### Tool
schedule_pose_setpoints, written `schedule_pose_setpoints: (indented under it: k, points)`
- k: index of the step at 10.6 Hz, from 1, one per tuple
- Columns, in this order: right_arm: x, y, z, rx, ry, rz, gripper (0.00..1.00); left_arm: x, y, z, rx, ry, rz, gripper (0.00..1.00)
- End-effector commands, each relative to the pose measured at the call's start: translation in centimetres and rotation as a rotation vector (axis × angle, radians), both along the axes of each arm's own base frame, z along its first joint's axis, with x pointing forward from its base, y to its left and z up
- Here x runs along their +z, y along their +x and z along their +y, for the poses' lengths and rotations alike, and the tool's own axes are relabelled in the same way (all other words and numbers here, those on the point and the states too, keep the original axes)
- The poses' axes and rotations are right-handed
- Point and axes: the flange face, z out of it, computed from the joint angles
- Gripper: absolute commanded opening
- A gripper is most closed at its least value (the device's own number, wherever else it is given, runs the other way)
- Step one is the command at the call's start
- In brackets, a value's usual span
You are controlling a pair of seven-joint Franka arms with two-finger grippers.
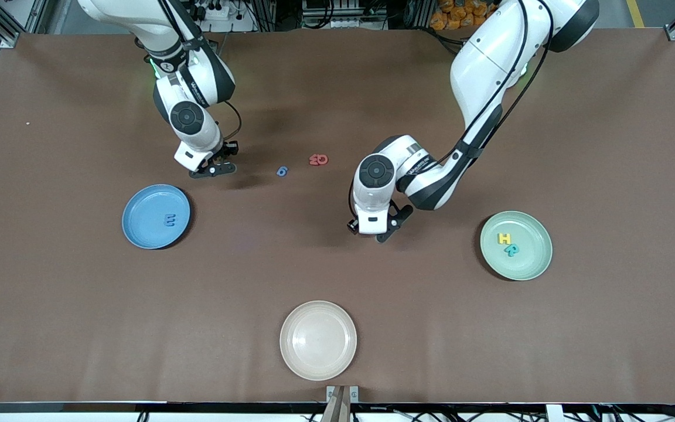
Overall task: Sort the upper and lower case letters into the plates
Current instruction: 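Drop the u in the blue plate while the left gripper drops the W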
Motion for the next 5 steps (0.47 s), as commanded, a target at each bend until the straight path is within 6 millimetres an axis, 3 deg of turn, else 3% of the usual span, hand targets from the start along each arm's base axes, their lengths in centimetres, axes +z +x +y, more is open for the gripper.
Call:
schedule_pose_setpoints:
  k: [1,2,4,5]
  points:
    - [1.0,2.7,-2.4,0.005,0.007,0.03,0.06,0.4,-0.8,0.6,0.011,0.019,0.002,0.77]
    - [1.5,3.9,-4.3,0.004,0.013,0.037,0.05,0.4,-1.1,0.8,0.005,0.029,0.009,0.76]
    - [2.9,7.8,-10.5,0.005,0.011,0.001,0.05,0.3,-1.2,0.8,0.007,0.03,0.01,0.76]
    - [3.7,9.2,-12.1,-0.017,0.015,-0.009,0.05,0.4,-1.2,0.9,0.007,0.031,0.01,0.76]
